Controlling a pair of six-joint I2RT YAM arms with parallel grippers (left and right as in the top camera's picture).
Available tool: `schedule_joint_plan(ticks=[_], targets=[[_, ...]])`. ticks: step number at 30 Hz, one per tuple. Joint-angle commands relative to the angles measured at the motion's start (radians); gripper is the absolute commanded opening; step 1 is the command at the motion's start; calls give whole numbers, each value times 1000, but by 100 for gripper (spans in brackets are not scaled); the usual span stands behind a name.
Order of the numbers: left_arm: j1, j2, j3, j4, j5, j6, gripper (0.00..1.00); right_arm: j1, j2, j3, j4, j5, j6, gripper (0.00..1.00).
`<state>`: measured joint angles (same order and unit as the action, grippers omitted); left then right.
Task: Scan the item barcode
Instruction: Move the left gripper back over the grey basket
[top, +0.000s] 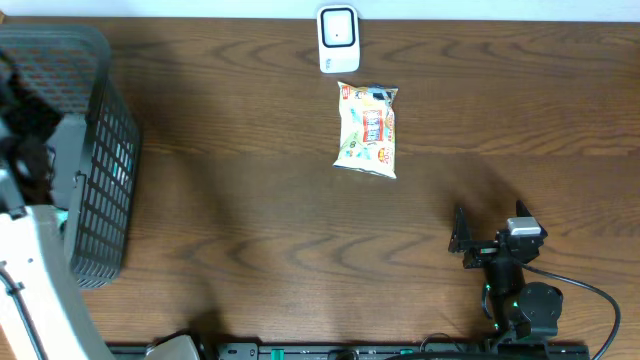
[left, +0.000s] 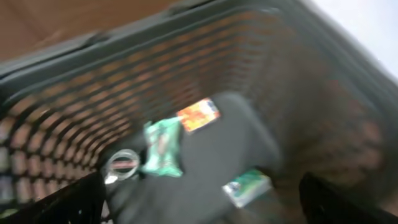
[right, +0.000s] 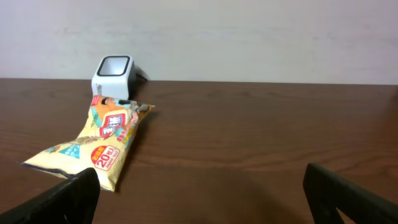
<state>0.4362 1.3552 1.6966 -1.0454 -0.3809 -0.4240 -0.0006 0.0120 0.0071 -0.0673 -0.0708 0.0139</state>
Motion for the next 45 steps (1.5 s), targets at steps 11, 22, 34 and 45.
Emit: schedule_joint_plan(ticks=[11,22,34,45], targets=[[169,243,-41,-31,-37,-156,98,8,-5,-1,-4,1,-8,99],[179,497,-42,12,-192,-251,98,8,-5,-1,-4,1,-8,99],[191,688,-42,24,-186,-213,98,8,-5,-1,-4,0,-8,99],[191,787,-42,37,-157,-198,95,8,-5,-1,-4,1,-8,99]])
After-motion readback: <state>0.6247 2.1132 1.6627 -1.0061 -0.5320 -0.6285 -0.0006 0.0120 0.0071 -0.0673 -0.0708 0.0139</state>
